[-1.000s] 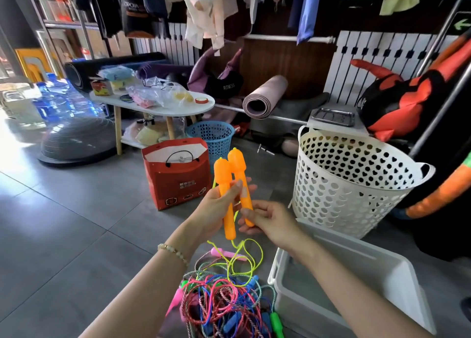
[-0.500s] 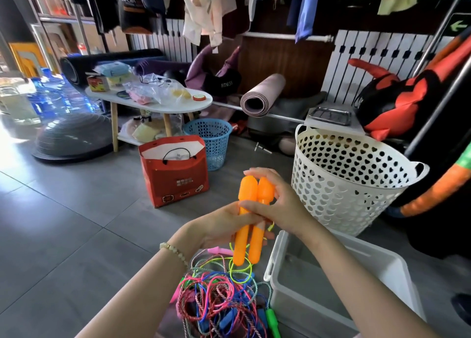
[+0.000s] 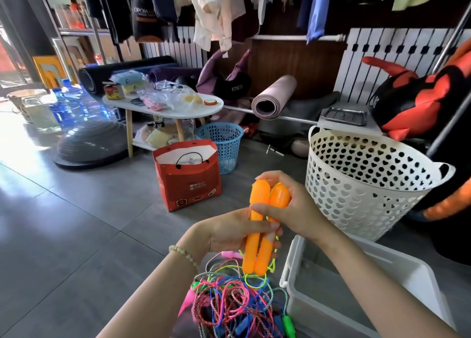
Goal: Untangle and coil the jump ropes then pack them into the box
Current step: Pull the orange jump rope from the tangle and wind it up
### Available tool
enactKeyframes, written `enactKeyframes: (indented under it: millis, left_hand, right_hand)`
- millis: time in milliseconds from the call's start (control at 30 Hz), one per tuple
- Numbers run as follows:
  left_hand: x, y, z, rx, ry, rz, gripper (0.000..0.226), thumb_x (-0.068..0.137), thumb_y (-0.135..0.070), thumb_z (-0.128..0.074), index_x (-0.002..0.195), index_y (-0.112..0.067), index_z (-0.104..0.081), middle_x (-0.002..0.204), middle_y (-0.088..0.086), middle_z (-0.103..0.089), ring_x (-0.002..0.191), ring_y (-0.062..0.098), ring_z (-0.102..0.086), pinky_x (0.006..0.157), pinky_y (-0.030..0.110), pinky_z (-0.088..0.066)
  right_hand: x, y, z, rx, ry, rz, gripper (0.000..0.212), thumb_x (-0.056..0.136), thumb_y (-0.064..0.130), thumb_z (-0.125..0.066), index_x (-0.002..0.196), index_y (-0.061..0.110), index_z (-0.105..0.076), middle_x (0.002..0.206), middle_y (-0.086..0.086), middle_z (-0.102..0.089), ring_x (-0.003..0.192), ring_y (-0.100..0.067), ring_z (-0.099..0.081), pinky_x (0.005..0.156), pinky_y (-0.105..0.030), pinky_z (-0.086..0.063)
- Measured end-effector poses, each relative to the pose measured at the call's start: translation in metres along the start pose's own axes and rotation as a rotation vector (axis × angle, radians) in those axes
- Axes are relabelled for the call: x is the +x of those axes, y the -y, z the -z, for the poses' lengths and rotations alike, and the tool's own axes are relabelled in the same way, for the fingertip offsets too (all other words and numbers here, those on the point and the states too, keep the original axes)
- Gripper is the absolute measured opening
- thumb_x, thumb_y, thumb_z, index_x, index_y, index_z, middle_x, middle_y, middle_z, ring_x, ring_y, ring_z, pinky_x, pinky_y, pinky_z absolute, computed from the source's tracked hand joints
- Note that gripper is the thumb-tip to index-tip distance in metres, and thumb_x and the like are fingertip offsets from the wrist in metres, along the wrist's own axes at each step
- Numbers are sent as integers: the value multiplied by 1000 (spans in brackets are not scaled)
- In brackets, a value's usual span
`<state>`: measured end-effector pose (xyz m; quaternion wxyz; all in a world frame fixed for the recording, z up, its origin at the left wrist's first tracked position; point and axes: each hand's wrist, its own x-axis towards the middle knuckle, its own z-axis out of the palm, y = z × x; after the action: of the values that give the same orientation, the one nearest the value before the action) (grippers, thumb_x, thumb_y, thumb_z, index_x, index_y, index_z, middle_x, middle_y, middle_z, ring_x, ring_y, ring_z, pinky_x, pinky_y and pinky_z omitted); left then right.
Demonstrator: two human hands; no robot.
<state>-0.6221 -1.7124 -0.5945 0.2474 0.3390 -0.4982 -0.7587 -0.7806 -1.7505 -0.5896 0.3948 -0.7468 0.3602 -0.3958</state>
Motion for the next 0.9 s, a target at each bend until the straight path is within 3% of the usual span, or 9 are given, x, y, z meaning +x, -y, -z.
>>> enactKeyframes:
  millis: [67, 133, 200, 300, 400, 533, 633, 767, 900]
  left_hand:
    - [-4, -2, 1, 18, 7, 14, 9, 93, -15, -53, 102, -13, -56, 84, -3, -64, 83, 14, -63, 102, 53, -43]
    - [-7, -5, 0, 21, 10, 15, 9, 93, -16, -53, 101, -16, -54, 83, -4, -62, 79, 10, -62, 90, 39, -52]
    - [-7, -5, -2, -9, 29, 2, 11, 92, -17, -52, 102, -15, -52, 85, -3, -60, 78, 9, -59, 82, 30, -54]
    - [-3, -3, -6, 39, -49, -24, 5, 95, -15, -53, 99, -12, -55, 86, -3, -61, 77, 9, -60, 78, 28, -53]
    - [1, -5, -14, 136, -213, -76, 9, 96, -14, -52, 98, -12, -61, 90, -2, -67, 75, 9, -65, 72, 25, -56]
    - [4, -6, -22, 278, -360, -169, 24, 89, -9, -63, 109, 2, -55, 90, 5, -68, 79, 20, -69, 77, 34, -57]
    - [8, 0, -25, 282, -517, -240, 41, 82, -8, -72, 104, -7, -37, 85, 5, -70, 77, 28, -70, 76, 42, -57]
    - [9, 1, -28, 241, -401, -197, 42, 87, -5, -66, 120, -11, -42, 85, 3, -70, 73, 21, -69, 72, 35, -59]
    - [9, 2, -26, 268, -311, -147, 26, 90, -8, -62, 114, -3, -55, 93, 5, -70, 80, 21, -70, 88, 47, -52]
  right_hand:
    - [1, 2, -2, 42, -1, -3, 55, 55, 50, -79, 104, 36, -56, 116, 7, -62, 98, -11, -64, 80, -35, -56]
    - [2, 4, -2, 67, -2, 4, 54, 55, 46, -81, 101, 32, -56, 115, 7, -64, 101, -10, -63, 82, -32, -55]
    - [0, 3, -1, 108, -15, -22, 53, 55, 39, -86, 99, 30, -56, 107, 1, -67, 94, -14, -67, 77, -34, -57]
    - [-3, 1, 3, 134, -78, -32, 52, 57, 29, -88, 99, 26, -57, 93, 4, -65, 78, -6, -66, 66, -22, -54]
    - [-4, 3, 6, 159, -163, -47, 53, 58, 26, -87, 101, 22, -56, 93, 4, -63, 75, -3, -64, 63, -20, -52]
    - [-1, 4, 10, 127, -234, -50, 51, 62, 23, -86, 103, 21, -56, 95, 4, -62, 80, -1, -62, 69, -19, -52]
    - [-1, 4, 15, 128, -289, -60, 47, 66, 19, -83, 105, 19, -56, 95, 5, -61, 81, 0, -60, 72, -18, -50]
    - [-5, 3, 14, 88, -241, -56, 53, 60, 29, -86, 103, 26, -55, 97, 7, -60, 87, -6, -61, 75, -24, -53]
    - [-7, 2, 15, 92, -212, -50, 52, 58, 30, -83, 101, 28, -54, 96, 5, -61, 87, -12, -63, 74, -29, -54]
